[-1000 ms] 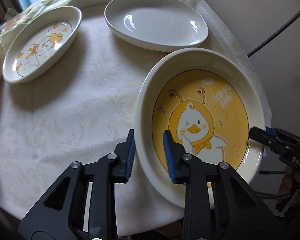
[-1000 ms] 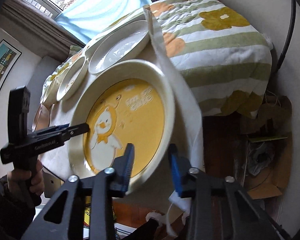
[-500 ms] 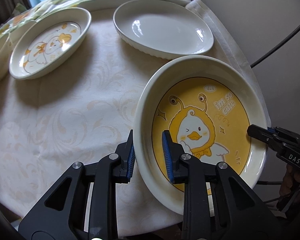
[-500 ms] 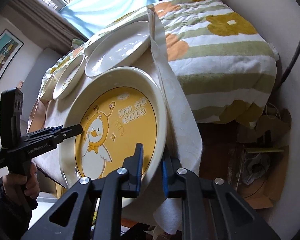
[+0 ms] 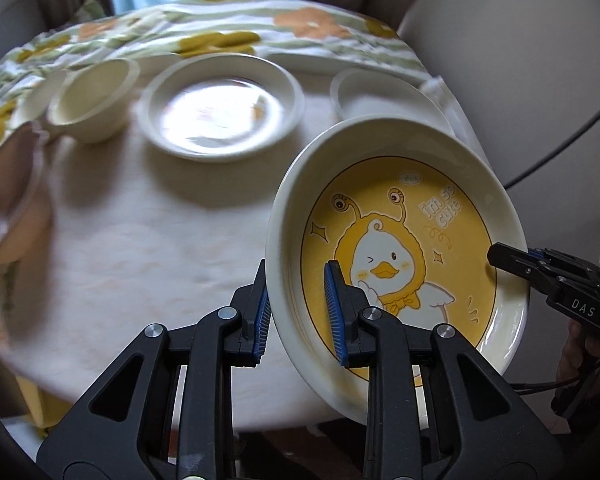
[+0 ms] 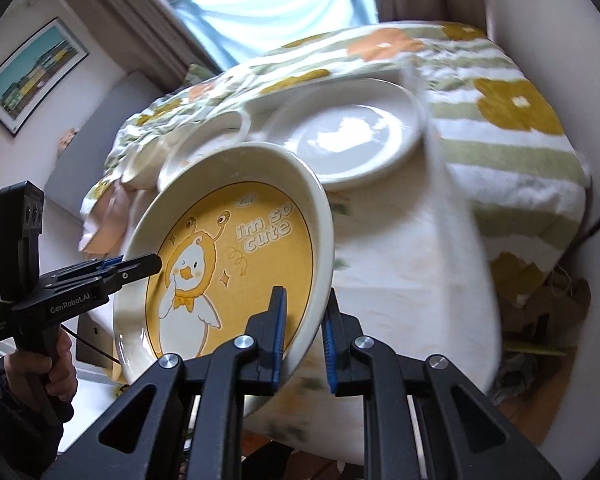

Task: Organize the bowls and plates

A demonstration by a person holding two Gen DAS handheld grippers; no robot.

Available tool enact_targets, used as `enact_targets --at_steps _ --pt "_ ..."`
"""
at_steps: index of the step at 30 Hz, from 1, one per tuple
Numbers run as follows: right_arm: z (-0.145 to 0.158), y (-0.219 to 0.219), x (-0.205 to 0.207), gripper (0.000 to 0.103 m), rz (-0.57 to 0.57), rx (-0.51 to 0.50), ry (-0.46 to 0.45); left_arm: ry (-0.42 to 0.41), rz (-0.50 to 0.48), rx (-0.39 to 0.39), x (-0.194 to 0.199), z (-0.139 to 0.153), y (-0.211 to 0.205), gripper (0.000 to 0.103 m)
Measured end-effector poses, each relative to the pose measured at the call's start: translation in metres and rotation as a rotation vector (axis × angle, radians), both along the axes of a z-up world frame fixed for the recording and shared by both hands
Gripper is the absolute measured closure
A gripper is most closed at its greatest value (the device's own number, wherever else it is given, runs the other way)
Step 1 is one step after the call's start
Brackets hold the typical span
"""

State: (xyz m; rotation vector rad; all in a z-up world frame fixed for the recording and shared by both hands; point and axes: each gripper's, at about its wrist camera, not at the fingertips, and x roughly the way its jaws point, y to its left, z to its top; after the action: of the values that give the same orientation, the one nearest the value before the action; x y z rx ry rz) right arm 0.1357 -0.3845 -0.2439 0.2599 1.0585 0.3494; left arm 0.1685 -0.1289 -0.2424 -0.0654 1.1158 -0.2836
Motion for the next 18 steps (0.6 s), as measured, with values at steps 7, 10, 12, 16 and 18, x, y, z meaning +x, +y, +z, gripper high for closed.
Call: enact_targets --at_steps 7,10,12,16,18 --pt "0.009 0.074 0.011 0.088 0.059 0.024 -0.001 0.001 0.054 0.002 -0.013 0.01 0.089 0.081" --pt "0.005 0.108 0.015 0.088 0.081 0.028 0.012 0.012 0.075 0.009 -0.019 0.005 0.127 0.081" --pt "-0.003 0.133 0.018 0.088 0.096 0.028 0.029 0.025 0.091 0.019 -0.021 -0.001 0.15 0.081" --pt "-0.019 0.167 0.024 0.088 0.12 0.03 0.059 0.047 0.107 0.027 -0.019 -0.016 0.182 0.081" --pt "-0.028 0.184 0.027 0.088 0.129 0.027 0.072 0.056 0.115 0.03 -0.017 -0.024 0.199 0.081"
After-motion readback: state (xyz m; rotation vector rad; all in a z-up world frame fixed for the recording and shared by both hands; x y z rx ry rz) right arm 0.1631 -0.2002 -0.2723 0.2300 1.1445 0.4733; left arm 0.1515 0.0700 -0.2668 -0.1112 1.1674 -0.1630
